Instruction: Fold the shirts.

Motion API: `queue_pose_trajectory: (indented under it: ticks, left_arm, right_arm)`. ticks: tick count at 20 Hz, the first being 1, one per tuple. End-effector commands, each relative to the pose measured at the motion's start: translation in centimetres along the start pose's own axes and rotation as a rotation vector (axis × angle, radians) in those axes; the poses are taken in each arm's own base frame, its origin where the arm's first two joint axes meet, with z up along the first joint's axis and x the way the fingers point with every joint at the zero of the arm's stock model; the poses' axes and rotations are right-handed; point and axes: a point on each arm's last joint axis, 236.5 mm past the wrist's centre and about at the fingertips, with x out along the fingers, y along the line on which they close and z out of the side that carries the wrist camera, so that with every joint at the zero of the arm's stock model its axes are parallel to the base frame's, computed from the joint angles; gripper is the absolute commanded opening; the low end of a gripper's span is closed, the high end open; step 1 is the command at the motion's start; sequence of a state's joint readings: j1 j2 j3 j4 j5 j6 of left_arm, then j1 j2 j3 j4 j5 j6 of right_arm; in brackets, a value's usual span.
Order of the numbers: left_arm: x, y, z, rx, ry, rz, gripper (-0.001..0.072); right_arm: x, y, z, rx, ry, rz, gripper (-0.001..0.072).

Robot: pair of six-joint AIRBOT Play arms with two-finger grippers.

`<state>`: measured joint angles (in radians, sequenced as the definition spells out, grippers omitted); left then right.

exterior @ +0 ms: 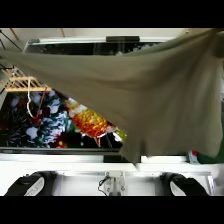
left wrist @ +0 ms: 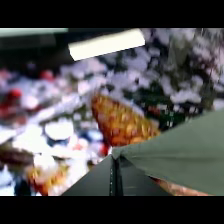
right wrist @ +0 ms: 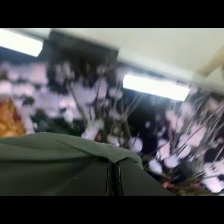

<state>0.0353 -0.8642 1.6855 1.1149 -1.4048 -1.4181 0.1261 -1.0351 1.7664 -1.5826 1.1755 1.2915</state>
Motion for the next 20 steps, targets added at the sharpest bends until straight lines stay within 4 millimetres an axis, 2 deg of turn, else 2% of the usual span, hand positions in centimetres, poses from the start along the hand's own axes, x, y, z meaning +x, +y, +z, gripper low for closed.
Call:
queue_pose_trajectory:
  ticks: [1,3,5,6,7,9,10,11,12,15,17,18,19,20]
  left_arm:
    - [5.9,2.1,-7.7,-0.076,0.221,-0.015,0.0023]
    - [9.6,2.4,-12.2,-0.126,0.306,-0.038,0.0023]
    - [13.0,2.4,-16.0,-0.159,0.340,-0.046,0.0024]
    - [14.4,2.6,-17.5,-0.171,0.339,-0.041,0.0024]
    - [15.4,2.7,-18.4,-0.183,0.331,-0.034,0.0024]
    - [16.2,2.8,-19.6,-0.189,0.332,-0.029,0.0026]
    - [16.2,2.9,-19.6,-0.182,0.334,-0.029,0.0026]
    - [16.2,2.9,-19.4,-0.157,0.329,-0.032,0.0026]
    - [16.2,2.9,-19.3,-0.137,0.324,-0.034,0.0026]
    - [16.2,3.4,-19.4,-0.114,0.326,-0.018,0.0026]
    - [16.1,4.0,-19.6,-0.090,0.335,0.007,0.0025]
    - [16.1,4.3,-19.8,-0.080,0.341,0.017,0.0026]
    - [15.9,4.4,-20.1,-0.073,0.355,0.021,0.0025]
    - [15.7,4.4,-20.6,-0.070,0.380,0.019,0.0025]
  right_arm:
    - [11.4,3.7,-5.6,0.017,0.221,0.143,0.0066]
    - [18.5,7.7,-10.4,0.090,0.353,0.277,0.0066]
    - [24.3,12.2,-15.7,0.200,0.475,0.409,0.0067]
    - [26.4,14.4,-18.4,0.283,0.544,0.461,0.0069]
    - [27.7,16.3,-20.7,0.382,0.617,0.500,0.0074]
    - [28.2,19.1,-23.7,0.524,0.747,0.564,0.0075]
    - [27.8,19.5,-24.7,0.516,0.788,0.575,0.0133]
    - [27.1,18.9,-25.4,0.482,0.821,0.564,0.0424]
    - [26.2,18.0,-25.7,0.439,0.848,0.548,0.0583]
    - [22.2,11.5,-25.3,0.355,0.896,0.400,0.0581]
    - [18.3,6.7,-25.5,0.357,0.945,0.291,0.0581]
    - [16.1,5.4,-26.5,0.386,0.988,0.271,0.0581]
    - [13.7,4.6,-28.5,0.439,1.044,0.253,0.0581]
    - [11.2,4.6,-31.4,0.503,1.108,0.233,0.0581]
